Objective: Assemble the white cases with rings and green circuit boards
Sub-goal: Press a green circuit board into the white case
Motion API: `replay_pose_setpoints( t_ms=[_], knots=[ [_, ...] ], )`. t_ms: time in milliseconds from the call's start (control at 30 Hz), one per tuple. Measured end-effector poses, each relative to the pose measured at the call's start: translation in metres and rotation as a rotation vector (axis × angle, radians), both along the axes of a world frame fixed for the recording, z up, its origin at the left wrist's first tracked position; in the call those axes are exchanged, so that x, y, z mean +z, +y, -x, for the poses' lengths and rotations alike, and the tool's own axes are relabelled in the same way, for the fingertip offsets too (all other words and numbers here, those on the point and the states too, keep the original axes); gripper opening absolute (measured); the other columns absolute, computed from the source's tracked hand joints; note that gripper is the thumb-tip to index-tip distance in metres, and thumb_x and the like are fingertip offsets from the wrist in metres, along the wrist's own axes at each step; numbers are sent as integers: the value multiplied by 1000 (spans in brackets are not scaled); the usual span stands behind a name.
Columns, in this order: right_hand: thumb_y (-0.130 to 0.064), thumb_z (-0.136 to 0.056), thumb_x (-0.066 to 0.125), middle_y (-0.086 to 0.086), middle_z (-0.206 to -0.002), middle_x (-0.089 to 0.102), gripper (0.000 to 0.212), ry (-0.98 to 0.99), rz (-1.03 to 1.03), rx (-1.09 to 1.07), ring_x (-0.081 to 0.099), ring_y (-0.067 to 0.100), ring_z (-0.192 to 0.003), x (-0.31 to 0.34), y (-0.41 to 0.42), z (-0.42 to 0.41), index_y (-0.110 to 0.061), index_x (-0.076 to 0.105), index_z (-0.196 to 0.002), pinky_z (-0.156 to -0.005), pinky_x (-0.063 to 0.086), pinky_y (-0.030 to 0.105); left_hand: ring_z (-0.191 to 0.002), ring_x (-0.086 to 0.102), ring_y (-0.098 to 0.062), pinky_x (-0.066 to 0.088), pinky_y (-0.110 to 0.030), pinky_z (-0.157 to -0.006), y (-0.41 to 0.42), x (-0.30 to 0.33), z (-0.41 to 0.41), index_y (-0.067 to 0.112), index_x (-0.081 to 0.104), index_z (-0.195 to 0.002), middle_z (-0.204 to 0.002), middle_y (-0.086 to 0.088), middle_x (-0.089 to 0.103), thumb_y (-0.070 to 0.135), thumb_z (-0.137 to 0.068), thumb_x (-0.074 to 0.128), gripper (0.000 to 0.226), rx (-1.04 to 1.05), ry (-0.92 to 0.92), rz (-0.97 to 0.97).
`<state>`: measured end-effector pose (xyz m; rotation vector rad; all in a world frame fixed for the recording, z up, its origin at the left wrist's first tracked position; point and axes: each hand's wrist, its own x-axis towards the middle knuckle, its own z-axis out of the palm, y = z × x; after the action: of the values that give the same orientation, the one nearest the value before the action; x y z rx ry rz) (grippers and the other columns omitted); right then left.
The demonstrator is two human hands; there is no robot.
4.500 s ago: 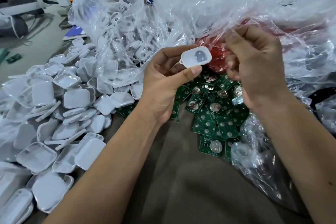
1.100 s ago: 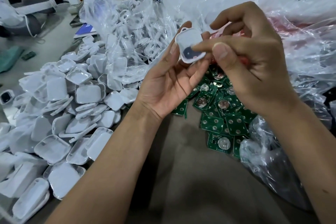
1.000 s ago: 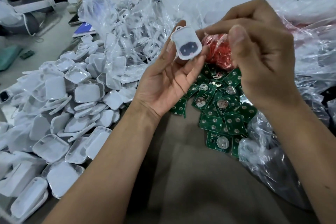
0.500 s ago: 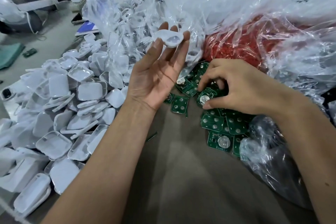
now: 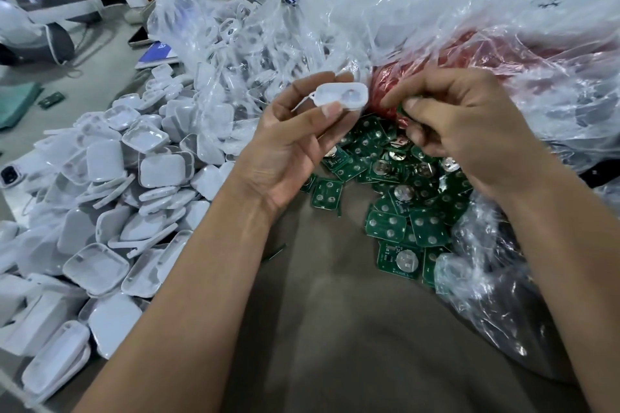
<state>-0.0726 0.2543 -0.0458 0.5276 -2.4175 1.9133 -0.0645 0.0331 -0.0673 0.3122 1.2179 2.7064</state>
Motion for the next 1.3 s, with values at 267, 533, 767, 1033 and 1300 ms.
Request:
replay_pose_setpoints(
  t_ms=[267, 533, 767, 1033, 1300],
  knots=[
    [-63, -78, 70, -16, -94, 70, 45, 292, -613, 68, 65, 6, -88, -2, -18, -11, -30, 78, -108, -81, 55, 32, -94, 67, -16, 54, -28, -86, -16, 9, -2, 5, 59, -122, -126, -10, 66, -8, -81, 67, 44, 76, 61, 11],
    [-44, -71, 88, -4, -100, 77, 59, 231, -130, 68, 75, 16, -88, -4, -22, -11, -16, 72, -120, -80, 64, 34, -104, 67, -28, 61, -34, -79, -8, 3, -12, 10, 67, -106, -116, -10, 72, -15, -75, 67, 39, 5, 94, 244],
    [-40, -76, 87, -7, -96, 77, 44, 331, -144, 36, 73, 16, -77, 0, -17, -9, -19, 76, -113, -71, 64, 39, -99, 69, -20, 59, -32, -83, -7, 2, -8, 13, 68, -105, -104, -4, 74, -11, -75, 71, 38, -21, 68, 296],
    [-36, -85, 83, -1, -99, 77, 38, 327, -15, -136, 69, 34, -82, 6, 4, -1, -18, 74, -118, -64, 62, 37, -81, 59, 8, 42, -7, -72, -7, 9, -17, 18, 75, -97, -97, 15, 65, 27, -69, 94, 35, 1, 416, 1171],
    [-37, -81, 85, 4, -95, 76, 38, 255, -120, -74, 63, 23, -73, 2, 2, 0, -21, 77, -114, -65, 56, 32, -95, 55, -4, 40, -19, -84, 7, 8, -16, 20, 77, -90, -97, 9, 63, 33, -71, 93, 28, -54, 502, 1438]
  ],
)
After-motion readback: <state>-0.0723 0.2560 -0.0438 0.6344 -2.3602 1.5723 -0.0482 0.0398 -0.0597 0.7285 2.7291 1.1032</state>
